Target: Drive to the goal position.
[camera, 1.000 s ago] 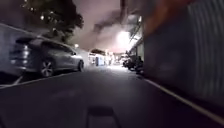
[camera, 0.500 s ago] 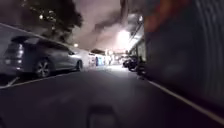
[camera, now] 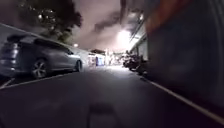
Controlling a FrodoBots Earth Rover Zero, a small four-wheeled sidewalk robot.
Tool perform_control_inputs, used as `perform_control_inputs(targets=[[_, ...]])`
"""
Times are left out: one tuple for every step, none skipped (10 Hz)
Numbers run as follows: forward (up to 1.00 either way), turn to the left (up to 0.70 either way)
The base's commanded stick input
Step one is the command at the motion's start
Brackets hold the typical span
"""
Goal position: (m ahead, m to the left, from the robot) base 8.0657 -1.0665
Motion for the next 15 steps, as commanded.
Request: perform_control_inputs(targets=[[0.45,0.0],[0.45,0.0],[0.45,0.0],[0.45,0.0],[0.45,0.0],[0.45,0.0],[0.45,0.0],[0.45,0.0],[0.45,0.0],[0.45,0.0],[0.45,0.0],[0.45,0.0],[0.45,0.0],[0.45,0.0],[0.45,0.0]])
